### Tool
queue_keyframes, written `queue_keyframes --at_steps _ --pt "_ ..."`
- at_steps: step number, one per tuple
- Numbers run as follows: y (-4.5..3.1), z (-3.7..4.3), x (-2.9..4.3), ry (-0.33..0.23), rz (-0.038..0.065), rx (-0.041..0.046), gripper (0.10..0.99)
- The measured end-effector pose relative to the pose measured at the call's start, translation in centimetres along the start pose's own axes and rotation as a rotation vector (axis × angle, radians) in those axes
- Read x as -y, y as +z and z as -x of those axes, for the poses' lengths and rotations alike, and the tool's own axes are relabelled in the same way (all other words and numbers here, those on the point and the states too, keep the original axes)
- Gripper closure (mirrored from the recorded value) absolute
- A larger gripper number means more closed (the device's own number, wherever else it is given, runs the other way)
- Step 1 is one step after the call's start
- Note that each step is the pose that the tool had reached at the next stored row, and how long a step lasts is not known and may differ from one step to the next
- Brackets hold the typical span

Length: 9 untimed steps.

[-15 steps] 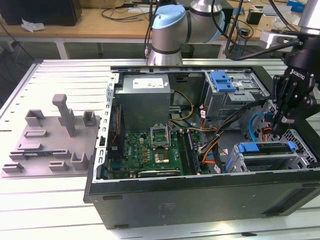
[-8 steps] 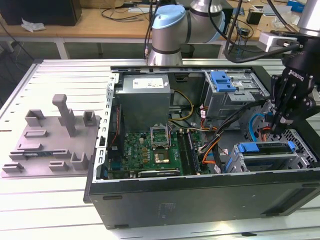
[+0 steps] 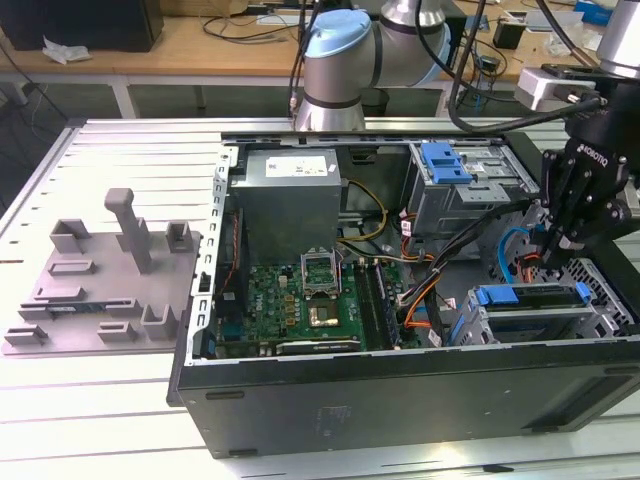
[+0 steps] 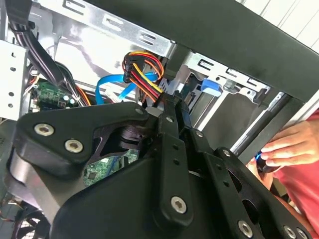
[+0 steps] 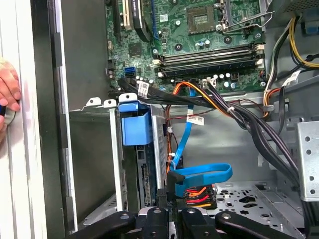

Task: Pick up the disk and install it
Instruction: 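Insert the first disk wire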

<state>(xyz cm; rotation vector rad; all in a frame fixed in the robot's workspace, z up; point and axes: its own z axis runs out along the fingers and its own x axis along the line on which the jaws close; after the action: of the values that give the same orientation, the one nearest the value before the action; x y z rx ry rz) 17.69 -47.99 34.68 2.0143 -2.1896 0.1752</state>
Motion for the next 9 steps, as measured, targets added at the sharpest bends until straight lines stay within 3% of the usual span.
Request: queue_keyframes --at_steps 3,9 --pt "0.00 -0.74 -0.15 -0.017 -0.006 0.0096 0.918" --pt "0.05 -1.50 -0.42 -0.054 -0.015 0.0242 0.918"
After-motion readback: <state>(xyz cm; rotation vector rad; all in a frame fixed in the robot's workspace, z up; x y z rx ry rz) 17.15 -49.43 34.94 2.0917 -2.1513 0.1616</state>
